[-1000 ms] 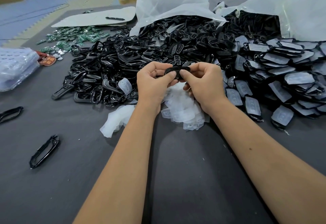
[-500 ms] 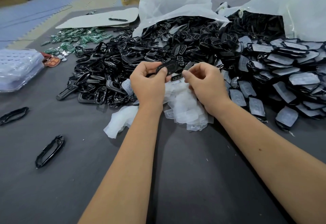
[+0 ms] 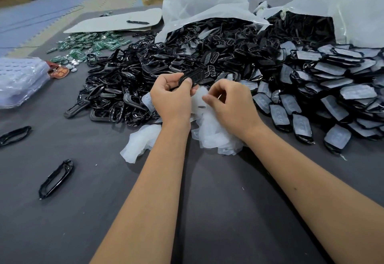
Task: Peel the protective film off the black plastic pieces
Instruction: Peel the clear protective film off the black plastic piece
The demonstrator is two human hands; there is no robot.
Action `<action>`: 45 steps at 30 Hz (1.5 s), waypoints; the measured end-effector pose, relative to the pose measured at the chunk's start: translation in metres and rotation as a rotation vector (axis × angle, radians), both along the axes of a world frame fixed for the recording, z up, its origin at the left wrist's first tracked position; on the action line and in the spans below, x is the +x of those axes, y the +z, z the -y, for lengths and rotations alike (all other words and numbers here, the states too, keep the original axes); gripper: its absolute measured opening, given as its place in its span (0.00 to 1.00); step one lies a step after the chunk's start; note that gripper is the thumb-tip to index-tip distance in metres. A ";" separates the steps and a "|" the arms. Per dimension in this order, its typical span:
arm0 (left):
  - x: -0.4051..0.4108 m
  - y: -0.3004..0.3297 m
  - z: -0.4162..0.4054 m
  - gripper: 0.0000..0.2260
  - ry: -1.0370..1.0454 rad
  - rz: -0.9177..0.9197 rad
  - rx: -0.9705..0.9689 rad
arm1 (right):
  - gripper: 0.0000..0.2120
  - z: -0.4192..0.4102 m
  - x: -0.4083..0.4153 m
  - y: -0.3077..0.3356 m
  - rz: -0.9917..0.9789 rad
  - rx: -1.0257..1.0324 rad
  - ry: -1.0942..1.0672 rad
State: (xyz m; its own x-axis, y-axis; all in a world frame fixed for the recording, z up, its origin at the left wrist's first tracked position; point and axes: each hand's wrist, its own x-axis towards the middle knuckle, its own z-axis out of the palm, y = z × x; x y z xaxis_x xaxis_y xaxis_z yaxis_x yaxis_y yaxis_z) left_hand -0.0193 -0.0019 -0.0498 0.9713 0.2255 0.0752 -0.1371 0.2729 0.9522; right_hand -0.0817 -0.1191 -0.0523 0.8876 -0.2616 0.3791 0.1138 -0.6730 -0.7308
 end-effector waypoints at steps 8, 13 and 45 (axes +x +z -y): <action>-0.003 0.000 0.003 0.09 0.008 0.014 0.050 | 0.11 0.013 -0.003 -0.001 0.106 0.517 0.139; -0.004 0.001 0.004 0.08 0.042 0.038 0.057 | 0.09 0.015 -0.001 -0.003 0.075 0.538 0.155; -0.011 0.002 0.000 0.09 0.235 0.086 0.151 | 0.12 0.017 0.002 -0.007 0.024 0.526 0.237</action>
State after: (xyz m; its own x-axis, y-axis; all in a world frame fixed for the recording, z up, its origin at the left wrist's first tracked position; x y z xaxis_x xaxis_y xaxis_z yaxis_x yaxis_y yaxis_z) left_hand -0.0306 -0.0019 -0.0476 0.8825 0.4233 0.2052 -0.2622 0.0804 0.9617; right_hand -0.0800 -0.1361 -0.0589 0.9377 -0.2155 0.2725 0.2377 -0.1740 -0.9556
